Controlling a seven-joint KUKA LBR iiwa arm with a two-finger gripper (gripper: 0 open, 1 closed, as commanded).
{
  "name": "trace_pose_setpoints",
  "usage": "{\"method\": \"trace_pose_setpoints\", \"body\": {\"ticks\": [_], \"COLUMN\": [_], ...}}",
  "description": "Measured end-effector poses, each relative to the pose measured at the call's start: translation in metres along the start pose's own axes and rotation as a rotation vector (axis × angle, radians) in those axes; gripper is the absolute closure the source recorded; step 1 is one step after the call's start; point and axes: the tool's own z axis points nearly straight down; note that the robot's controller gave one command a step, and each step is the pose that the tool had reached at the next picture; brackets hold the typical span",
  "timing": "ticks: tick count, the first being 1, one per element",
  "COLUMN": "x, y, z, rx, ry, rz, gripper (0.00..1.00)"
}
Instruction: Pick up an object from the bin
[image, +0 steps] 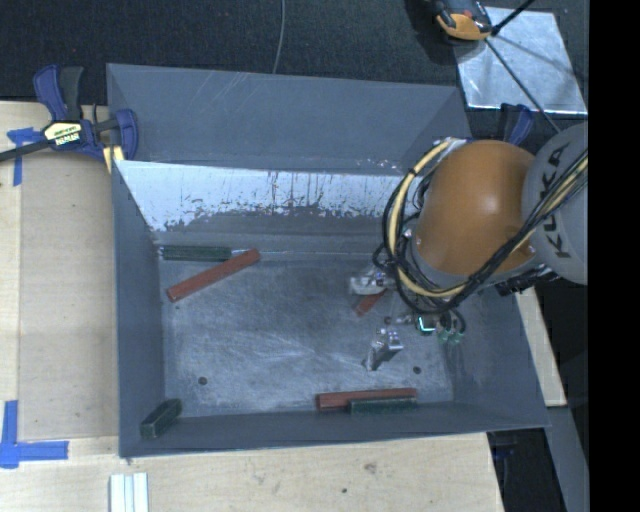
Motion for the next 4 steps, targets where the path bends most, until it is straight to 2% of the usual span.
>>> {"method": "trace_pose_setpoints", "body": {"ticks": [1,2,3,4], "x": [-0.002,-0.047,-0.046,-0.106], "y": [0.0,-0.021,-0.054,-0.067], "z": [-0.004,0.017,0.072,0.092], "rx": [0.0,0.0,0.001,0.002], "ry": [-0.008,-0.014,-0.017,-0.016], "rz": [0.0,-0.021,-0.045,-0.205], "gripper": [0.0,0.0,0.0,1.0]}}
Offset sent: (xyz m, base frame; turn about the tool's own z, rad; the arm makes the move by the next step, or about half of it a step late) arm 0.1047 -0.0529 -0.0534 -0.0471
